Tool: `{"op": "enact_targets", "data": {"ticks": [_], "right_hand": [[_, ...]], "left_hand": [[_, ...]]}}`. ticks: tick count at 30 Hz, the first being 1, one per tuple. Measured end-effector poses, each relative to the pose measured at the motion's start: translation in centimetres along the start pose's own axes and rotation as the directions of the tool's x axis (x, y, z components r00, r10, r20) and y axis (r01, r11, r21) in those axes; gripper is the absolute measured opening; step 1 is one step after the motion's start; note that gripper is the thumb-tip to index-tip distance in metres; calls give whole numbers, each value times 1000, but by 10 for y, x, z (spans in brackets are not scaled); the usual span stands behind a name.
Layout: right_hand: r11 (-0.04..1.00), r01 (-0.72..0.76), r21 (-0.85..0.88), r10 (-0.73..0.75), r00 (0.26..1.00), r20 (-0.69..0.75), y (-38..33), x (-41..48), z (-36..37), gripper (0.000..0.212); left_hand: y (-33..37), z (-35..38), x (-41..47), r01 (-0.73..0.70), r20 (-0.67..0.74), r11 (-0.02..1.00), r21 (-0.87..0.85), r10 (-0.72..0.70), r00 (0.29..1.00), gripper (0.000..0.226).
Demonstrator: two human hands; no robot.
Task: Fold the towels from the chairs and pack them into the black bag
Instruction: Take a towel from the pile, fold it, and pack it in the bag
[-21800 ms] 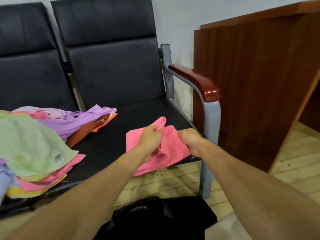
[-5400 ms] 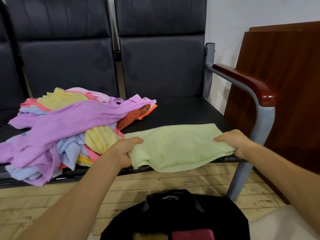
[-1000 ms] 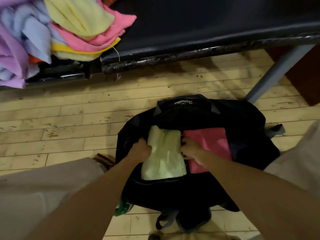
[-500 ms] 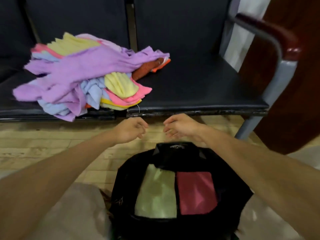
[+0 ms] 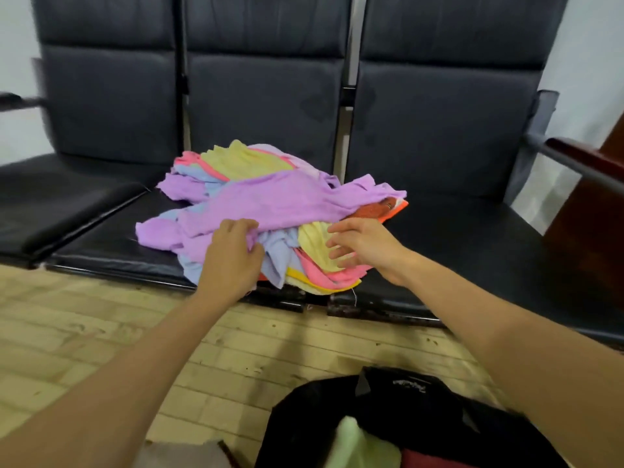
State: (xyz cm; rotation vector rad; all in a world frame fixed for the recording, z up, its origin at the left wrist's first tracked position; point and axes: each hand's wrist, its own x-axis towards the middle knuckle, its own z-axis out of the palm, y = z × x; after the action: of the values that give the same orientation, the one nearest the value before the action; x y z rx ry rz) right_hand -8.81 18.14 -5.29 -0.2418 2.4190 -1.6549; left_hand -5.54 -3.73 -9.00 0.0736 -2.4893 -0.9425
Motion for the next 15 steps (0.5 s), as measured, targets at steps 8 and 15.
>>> {"op": "enact_targets", "data": {"ticks": [8,15], "right_hand": [[983,-67,170,69,998,-2,-1,23,61,35],[959,-114,259,104,993,53,4,18,55,36]], "left_hand": [[-32,2,4,17,-57,969,245,-3,998,40],[-18,-2,10,-4,-161,927,375,70,985,18]]}}
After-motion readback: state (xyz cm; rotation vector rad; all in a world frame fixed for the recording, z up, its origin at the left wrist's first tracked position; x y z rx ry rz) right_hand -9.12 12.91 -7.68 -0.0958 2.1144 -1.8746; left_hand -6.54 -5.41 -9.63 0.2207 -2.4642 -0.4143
